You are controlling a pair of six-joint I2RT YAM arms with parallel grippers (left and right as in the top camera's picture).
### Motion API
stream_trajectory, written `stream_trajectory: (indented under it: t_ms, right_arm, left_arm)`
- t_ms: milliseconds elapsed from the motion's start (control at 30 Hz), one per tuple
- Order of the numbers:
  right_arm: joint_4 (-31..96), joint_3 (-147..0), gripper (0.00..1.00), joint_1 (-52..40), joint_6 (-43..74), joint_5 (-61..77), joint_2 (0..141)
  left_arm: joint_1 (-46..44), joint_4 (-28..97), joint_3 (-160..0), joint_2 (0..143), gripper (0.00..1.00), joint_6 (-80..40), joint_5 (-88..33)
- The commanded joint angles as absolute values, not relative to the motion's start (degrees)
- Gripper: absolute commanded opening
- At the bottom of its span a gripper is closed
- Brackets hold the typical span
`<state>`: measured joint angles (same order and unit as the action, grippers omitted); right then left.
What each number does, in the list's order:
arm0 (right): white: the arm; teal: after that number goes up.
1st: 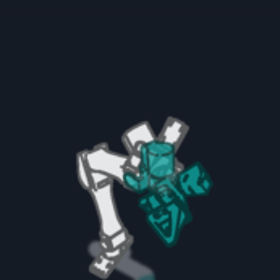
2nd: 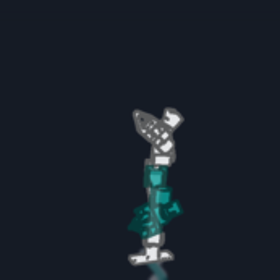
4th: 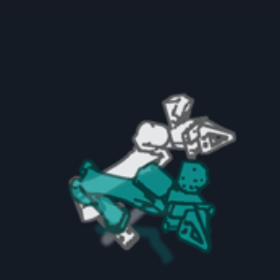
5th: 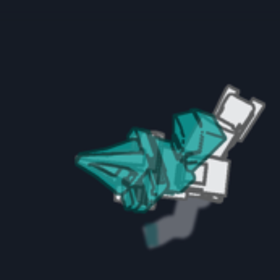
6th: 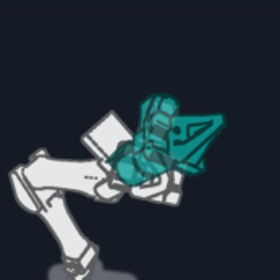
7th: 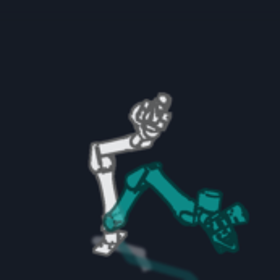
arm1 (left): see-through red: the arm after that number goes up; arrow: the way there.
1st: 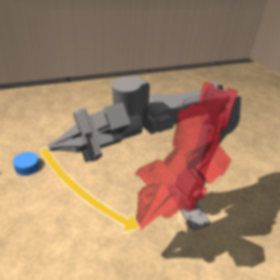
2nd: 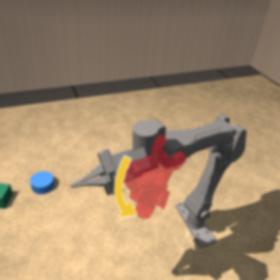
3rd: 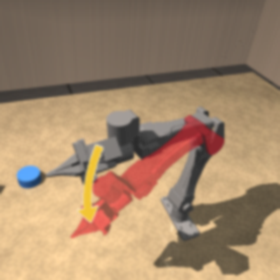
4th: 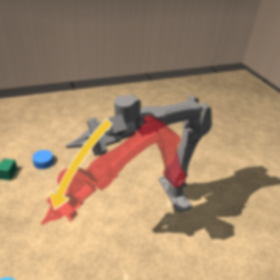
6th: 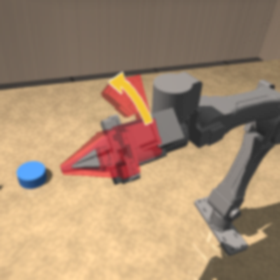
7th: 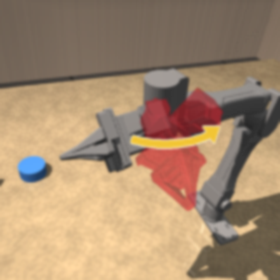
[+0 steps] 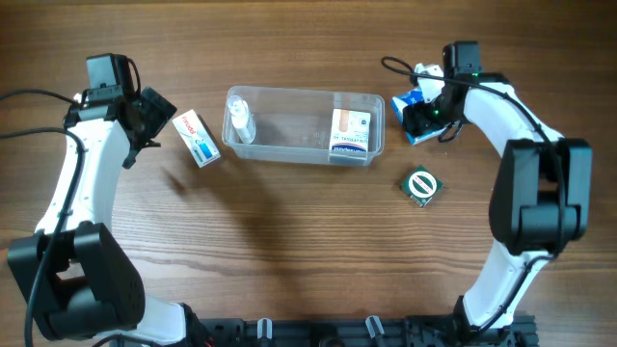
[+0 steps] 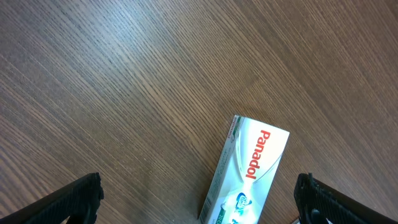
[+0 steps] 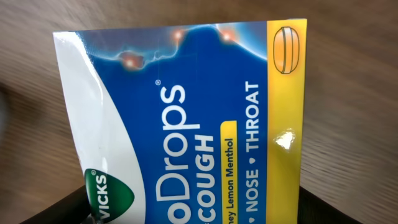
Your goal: Pack container
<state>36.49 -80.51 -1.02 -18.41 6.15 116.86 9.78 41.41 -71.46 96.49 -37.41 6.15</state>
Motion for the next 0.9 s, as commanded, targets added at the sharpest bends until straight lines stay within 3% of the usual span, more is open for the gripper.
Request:
stream_trajectory:
  t_ms: [0,367,633,867]
  right_arm:
    - [37.3,-80.8,0.72,-1.2,-13.6,5.8,109.4]
    - [46.5,-80.8,0.68,-3.4,6.9,12.3,96.2]
    - [45.4,-80.8,0.66,-15.2,17.5,12.6,94.1]
    - [37.2,-80.8,0.66,-25.8,26.1,12.6,94.1]
  left_arm:
    - [10.0,41.4,-72.0,96.9,1.0,-37.8,7.0]
    - [10.0,41.4,-72.0,96.9,1.0,-37.8,7.0]
    - [10.0,41.4,-72.0,96.9,1.0,-37.8,7.0]
    - [10.0,41.4,-72.0,96.9,1.0,-37.8,7.0]
